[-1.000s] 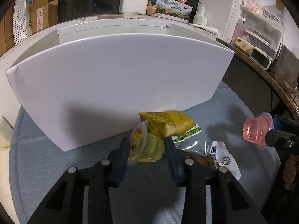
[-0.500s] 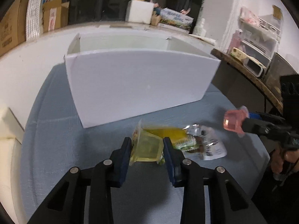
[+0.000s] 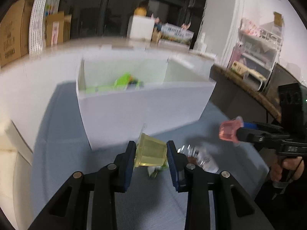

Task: Organize snacks
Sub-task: 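Carry both cups over the white box and release them inside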

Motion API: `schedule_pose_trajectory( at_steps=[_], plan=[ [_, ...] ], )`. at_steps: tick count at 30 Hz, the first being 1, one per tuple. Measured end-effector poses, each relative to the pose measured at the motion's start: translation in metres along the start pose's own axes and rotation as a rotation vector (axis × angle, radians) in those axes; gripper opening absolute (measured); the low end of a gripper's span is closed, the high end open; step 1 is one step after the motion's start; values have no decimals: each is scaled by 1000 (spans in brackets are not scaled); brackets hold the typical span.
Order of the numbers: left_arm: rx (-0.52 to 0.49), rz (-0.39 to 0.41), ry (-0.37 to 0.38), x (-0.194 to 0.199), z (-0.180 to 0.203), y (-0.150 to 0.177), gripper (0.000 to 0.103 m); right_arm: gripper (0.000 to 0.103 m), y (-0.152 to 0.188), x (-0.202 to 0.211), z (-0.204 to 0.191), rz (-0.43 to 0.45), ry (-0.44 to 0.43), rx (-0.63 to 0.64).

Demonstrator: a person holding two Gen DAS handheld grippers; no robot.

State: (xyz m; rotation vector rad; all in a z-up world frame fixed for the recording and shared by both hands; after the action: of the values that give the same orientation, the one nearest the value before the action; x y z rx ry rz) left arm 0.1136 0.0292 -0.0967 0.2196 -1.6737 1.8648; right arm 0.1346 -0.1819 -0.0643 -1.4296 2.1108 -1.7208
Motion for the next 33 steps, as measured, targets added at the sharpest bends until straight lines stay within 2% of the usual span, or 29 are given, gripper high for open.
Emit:
schedule_pose_trajectory(
  at_steps=[4, 8, 11, 13, 14, 15, 16, 17, 18, 19, 22, 25, 30, 33],
  plan=[
    [-37, 72, -14, 9, -4, -46, 36, 52, -41, -4, -6, 50, 11, 49],
    [-51, 113, -35, -11, -18, -99, 36, 52, -98, -27, -3, 83, 28, 62],
    [-49, 87, -59, -42, -33, -120, 36, 52, -129, -59, 6, 53, 65, 78],
    [-45, 70, -71, -56, -39, -122, 37, 52, -136, -75, 16, 25, 89, 63],
    [-36, 53, -75, -63, -42, -122, 37, 52, -136, -80, 21, 14, 96, 54],
    [-23, 19, -73, -72, -46, -120, 42, 52, -136, -87, 26, -3, 108, 45],
    [-19, 0, -89, -77, -48, -118, 50, 59, -134, -94, 33, -28, 125, 32],
    [-20, -3, -110, -79, -49, -116, 80, 68, -133, -97, 37, -38, 135, 21],
    [-19, 3, -125, -78, -51, -113, 103, 91, -131, -97, 41, -30, 147, 9],
    [-16, 24, -131, -74, -52, -110, 103, 99, -130, -93, 43, -10, 146, 0],
    [-3, 22, -130, -66, -51, -103, 103, 103, -125, -80, 49, -5, 135, -19],
    [-1, 34, -131, -57, -49, -102, 103, 103, -126, -66, 47, 20, 114, -12],
    [28, 40, -100, -38, -43, -93, 103, 103, -115, -37, 24, 54, 23, 41],
    [32, 46, -84, -18, -35, -74, 103, 103, -86, -26, 0, 27, -39, 95]
  ],
)
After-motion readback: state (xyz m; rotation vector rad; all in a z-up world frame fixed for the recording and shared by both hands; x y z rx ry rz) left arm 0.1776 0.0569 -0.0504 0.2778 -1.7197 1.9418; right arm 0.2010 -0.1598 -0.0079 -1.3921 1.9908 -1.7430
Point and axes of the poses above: each gripper's, at about its wrist camera, not at the fingertips, and x roughly against the way its jaws point, z to its right, y to its underside, the point moved 4 cm from there along -x, roughly the way its jaws point, and after that the axes turned 7 degrees about z, right-handed, at the moved point
